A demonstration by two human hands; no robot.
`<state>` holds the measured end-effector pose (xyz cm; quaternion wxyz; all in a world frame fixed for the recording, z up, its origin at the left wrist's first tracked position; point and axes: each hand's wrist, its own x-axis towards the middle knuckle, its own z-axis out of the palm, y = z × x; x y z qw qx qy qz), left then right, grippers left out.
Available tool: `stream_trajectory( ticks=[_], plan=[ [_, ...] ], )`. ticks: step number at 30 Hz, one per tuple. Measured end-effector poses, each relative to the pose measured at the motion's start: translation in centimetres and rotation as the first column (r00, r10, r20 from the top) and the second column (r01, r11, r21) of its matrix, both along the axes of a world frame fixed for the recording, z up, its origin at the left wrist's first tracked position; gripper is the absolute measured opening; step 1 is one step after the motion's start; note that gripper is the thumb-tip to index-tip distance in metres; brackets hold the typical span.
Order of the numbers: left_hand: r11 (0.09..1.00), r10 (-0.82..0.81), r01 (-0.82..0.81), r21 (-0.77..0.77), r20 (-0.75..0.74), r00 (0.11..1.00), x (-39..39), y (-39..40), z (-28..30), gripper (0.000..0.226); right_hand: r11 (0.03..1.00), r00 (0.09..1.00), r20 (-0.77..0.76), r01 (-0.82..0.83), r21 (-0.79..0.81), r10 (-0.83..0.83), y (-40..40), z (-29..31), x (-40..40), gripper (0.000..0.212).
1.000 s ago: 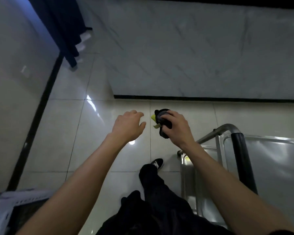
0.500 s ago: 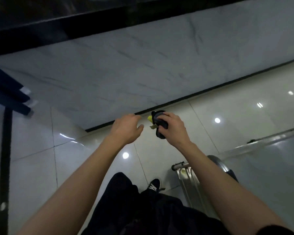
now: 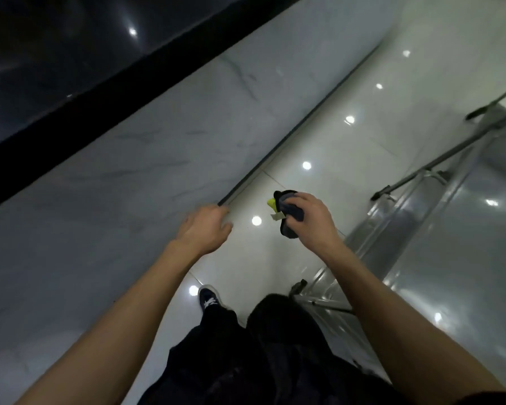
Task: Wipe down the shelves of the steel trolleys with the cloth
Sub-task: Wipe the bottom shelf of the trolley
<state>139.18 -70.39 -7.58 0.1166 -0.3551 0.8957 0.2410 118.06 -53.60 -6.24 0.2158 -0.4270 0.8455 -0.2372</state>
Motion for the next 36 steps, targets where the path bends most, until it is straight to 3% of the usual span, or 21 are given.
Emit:
stream_trajectory(
  ticks=[5,12,25,32,36],
  plan=[
    [0.973,-0.229,0.231,0.016,-0.07,0.971,-8.6,-3.3,0.9,0.05,0.967,0.967,0.017,0.253,0.008,-0.253,0.9,-0.6,-3.8,0.041],
    [0.859,-0.511,0.51,-0.042,0.0,0.86,-23.0,-5.5,0.5,0.048,0.876,0.873,0.07,0.483,0.019,-0.483,1.6,-2.6,-10.7,0.041],
    [0.721,-0.69,0.693,-0.006,0.084,0.719,-41.1,-7.4,0.7,0.046,0.73,0.728,0.11,0.683,-0.031,-0.676,1.1,-2.8,-24.3,0.039],
    [0.552,-0.831,0.833,0.028,0.107,0.547,-52.1,-6.9,-1.0,0.046,0.574,0.568,0.102,0.818,0.035,-0.817,2.0,-3.8,-29.3,0.038],
    [0.406,-0.913,0.913,0.051,0.073,0.402,-59.1,-6.1,-0.9,0.046,0.429,0.424,0.082,0.902,0.05,-0.902,2.1,-3.0,-32.2,0.039]
  ],
)
